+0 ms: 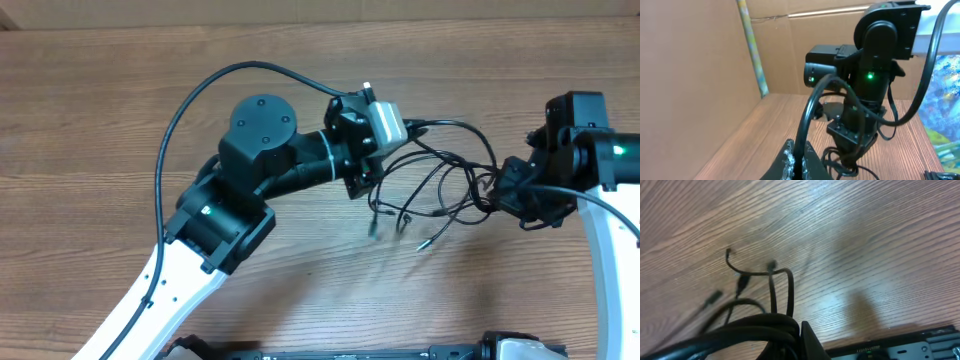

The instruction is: Untangle cables

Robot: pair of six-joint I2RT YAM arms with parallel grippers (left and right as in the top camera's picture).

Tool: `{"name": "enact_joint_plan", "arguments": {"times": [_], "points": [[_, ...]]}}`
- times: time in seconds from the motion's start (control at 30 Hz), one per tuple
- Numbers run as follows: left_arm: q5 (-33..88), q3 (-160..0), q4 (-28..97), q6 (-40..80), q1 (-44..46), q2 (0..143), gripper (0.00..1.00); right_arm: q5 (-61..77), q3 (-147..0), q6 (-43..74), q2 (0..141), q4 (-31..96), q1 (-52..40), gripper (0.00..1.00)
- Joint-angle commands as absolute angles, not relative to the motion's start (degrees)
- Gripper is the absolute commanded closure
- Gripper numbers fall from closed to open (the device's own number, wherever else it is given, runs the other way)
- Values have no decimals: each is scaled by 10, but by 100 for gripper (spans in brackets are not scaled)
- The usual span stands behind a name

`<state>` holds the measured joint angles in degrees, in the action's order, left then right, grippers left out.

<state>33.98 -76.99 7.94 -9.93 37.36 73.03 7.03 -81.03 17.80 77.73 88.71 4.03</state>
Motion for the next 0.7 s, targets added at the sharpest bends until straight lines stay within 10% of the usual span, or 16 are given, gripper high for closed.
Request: {"name": "enact_joint_plan", "arguments": {"times": [0.0, 0.13, 0.33, 0.67], "points": [[346, -780, 100, -90, 356, 710, 96, 42, -814, 180, 778, 888, 41, 96], [345, -780, 112, -90, 356, 710, 96, 46, -814, 179, 778, 890, 41, 96], [341, -780, 255, -181, 356, 710, 60, 110, -814, 179, 778, 884, 41, 96], [386, -780, 390, -234, 357, 729, 50, 259, -814, 133, 778, 864, 41, 96]]}}
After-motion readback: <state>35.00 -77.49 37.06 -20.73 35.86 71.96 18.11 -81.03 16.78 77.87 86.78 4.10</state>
